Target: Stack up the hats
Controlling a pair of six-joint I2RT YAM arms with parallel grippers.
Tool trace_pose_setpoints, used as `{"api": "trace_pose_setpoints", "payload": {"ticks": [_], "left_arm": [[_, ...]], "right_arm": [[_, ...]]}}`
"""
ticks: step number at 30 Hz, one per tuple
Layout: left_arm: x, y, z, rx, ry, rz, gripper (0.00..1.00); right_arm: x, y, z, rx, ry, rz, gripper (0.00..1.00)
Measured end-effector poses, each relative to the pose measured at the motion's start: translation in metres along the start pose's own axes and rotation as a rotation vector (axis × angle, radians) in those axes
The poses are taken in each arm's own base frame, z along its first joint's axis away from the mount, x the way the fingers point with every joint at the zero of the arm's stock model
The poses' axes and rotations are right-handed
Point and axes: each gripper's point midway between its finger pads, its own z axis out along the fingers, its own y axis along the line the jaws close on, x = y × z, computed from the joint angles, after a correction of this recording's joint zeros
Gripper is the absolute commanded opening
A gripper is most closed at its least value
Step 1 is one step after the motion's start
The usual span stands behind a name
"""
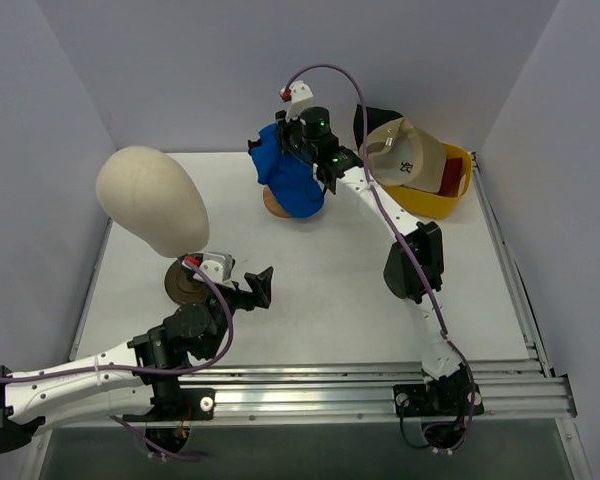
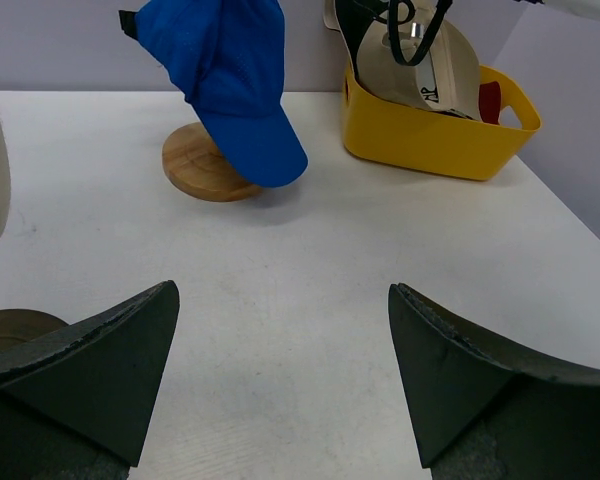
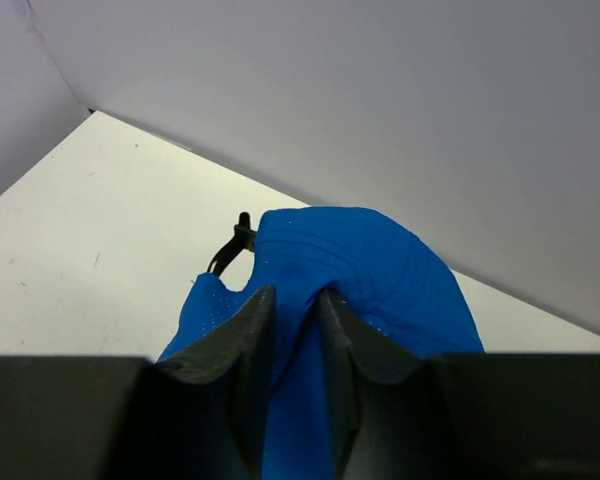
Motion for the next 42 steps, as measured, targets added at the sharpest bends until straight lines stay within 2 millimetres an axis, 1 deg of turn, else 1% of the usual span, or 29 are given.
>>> {"api": "trace_pose_setpoints", "payload": {"ticks": [1,2,4,5,8,11,13,16,18,22,23,24,27,29,31,33,34,36,39,41,42], "left_arm": [[0.000,0.000,0.000,0.000,0.000,0.000,0.95],[0.000,0.000,0.000,0.001,0.000,0.000,0.95],[0.000,0.000,0.000,0.001,0.000,0.000,0.95],[0.000,0.000,0.000,0.001,0.001,0.000,0.95],[0.001,0.000,0.000,0.001,0.001,0.001,0.95],[0.001,0.000,0.000,0.001,0.002,0.002,0.95],[0.001,0.000,0.000,0.001,0.002,0.002,0.95],[0.001,0.000,0.000,0.001,0.002,0.002,0.95],[0.001,0.000,0.000,0.000,0.002,0.002,0.95],[0.000,0.000,0.000,0.000,0.000,0.000,0.95],[-0.001,0.000,0.000,0.001,-0.002,-0.002,0.95],[-0.001,0.000,0.000,0.001,-0.003,-0.004,0.95],[-0.003,0.000,-0.001,0.002,-0.007,-0.009,0.95],[-0.003,0.000,-0.001,0.002,-0.008,-0.010,0.95],[-0.003,0.000,0.000,0.002,-0.008,-0.010,0.95],[-0.001,0.000,0.000,0.001,-0.005,-0.005,0.95],[0.000,-0.001,0.001,0.000,-0.002,0.000,0.95],[0.003,-0.001,0.002,-0.006,0.005,0.011,0.95],[0.006,0.000,0.003,-0.013,0.012,0.028,0.95],[0.007,0.000,0.003,-0.015,0.013,0.031,0.95],[0.007,0.000,0.003,-0.017,0.012,0.032,0.95]], "right_arm": [[0.000,-0.001,0.000,0.004,0.001,-0.005,0.26],[0.000,-0.002,-0.001,0.009,0.001,-0.006,0.31],[0.004,-0.004,-0.007,0.021,0.015,-0.006,0.35],[0.006,-0.005,-0.011,0.027,0.024,-0.006,0.39],[0.003,-0.007,-0.028,0.043,0.034,-0.001,0.44],[-0.007,-0.008,-0.048,0.056,0.024,0.018,0.47],[-0.018,-0.008,-0.059,0.060,0.005,0.036,0.48],[-0.031,-0.006,-0.064,0.059,-0.025,0.056,0.48],[-0.029,-0.006,-0.064,0.062,-0.018,0.072,0.49],[-0.011,-0.011,-0.065,0.098,0.022,0.117,0.49],[-0.002,-0.012,-0.065,0.104,0.034,0.130,0.49],[0.012,-0.011,-0.068,0.110,0.053,0.145,0.49],[0.063,-0.015,-0.079,0.137,0.154,0.166,0.49],[0.089,-0.019,-0.083,0.162,0.205,0.174,0.49],[0.110,-0.027,-0.088,0.204,0.252,0.180,0.49],[0.116,-0.035,-0.093,0.240,0.268,0.184,0.49],[0.115,-0.041,-0.097,0.260,0.271,0.186,0.49],[0.104,-0.059,-0.108,0.314,0.255,0.190,0.49],[0.070,-0.096,-0.130,0.421,0.193,0.204,0.49],[0.047,-0.126,-0.147,0.496,0.139,0.223,0.50],[0.039,-0.139,-0.156,0.528,0.117,0.231,0.50]]}}
